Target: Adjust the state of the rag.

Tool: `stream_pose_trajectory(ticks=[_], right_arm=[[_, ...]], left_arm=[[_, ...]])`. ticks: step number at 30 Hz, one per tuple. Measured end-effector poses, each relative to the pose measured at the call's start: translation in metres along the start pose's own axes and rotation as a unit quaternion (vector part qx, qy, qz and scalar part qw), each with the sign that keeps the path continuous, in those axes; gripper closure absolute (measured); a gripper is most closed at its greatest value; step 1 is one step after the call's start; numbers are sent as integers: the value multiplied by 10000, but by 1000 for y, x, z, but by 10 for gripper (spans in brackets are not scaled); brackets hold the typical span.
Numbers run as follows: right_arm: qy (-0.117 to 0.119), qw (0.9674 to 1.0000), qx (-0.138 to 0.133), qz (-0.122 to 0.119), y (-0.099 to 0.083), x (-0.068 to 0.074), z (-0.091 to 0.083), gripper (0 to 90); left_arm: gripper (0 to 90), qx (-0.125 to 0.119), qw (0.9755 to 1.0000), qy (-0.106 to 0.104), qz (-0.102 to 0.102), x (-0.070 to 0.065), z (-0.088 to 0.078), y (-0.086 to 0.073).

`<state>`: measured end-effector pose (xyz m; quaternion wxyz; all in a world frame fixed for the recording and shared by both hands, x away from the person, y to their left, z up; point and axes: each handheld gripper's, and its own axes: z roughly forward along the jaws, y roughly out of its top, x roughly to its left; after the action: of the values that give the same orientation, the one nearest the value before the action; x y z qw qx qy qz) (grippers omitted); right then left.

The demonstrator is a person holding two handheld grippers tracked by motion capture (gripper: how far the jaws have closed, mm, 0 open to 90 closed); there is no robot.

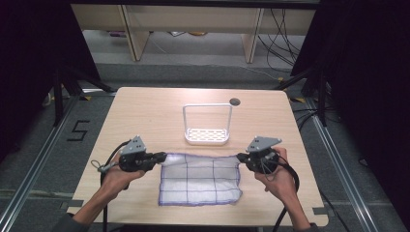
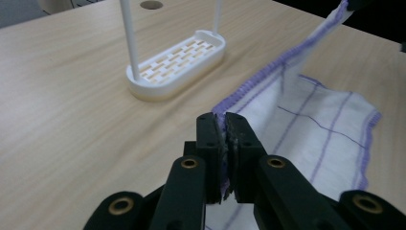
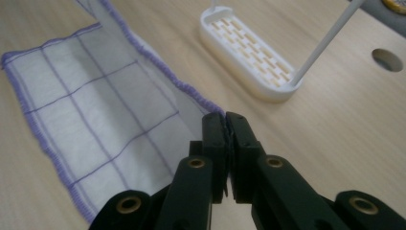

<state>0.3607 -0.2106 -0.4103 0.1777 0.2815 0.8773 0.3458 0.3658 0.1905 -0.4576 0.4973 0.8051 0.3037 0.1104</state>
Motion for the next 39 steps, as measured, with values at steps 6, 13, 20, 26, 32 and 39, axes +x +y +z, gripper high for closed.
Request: stream_pose_trajectory(ticks=[6,13,20,26,32,39], right_arm=[[191,9996,203,-55,-27,24,2,876],[329,9991,270,47,-46,35,10,874],[477,9982,365,2,-61,44,12,856],[488,9980,382,127,-75,50,14,660],[192,9975,-25,685,-75,42,-3,473],[-220,9898,144,1397,-65,37,6,410]], left_arm=[[842,227,9994,-157,225,-22,-2,-29],[836,469,9977,-276,411,-31,-3,-44],[820,631,9958,-374,540,-42,-3,-59],[657,816,9944,-465,489,-46,-6,-68],[392,418,9985,-352,-98,-40,-14,-59],[358,320,9991,192,-201,-3,6,-32]])
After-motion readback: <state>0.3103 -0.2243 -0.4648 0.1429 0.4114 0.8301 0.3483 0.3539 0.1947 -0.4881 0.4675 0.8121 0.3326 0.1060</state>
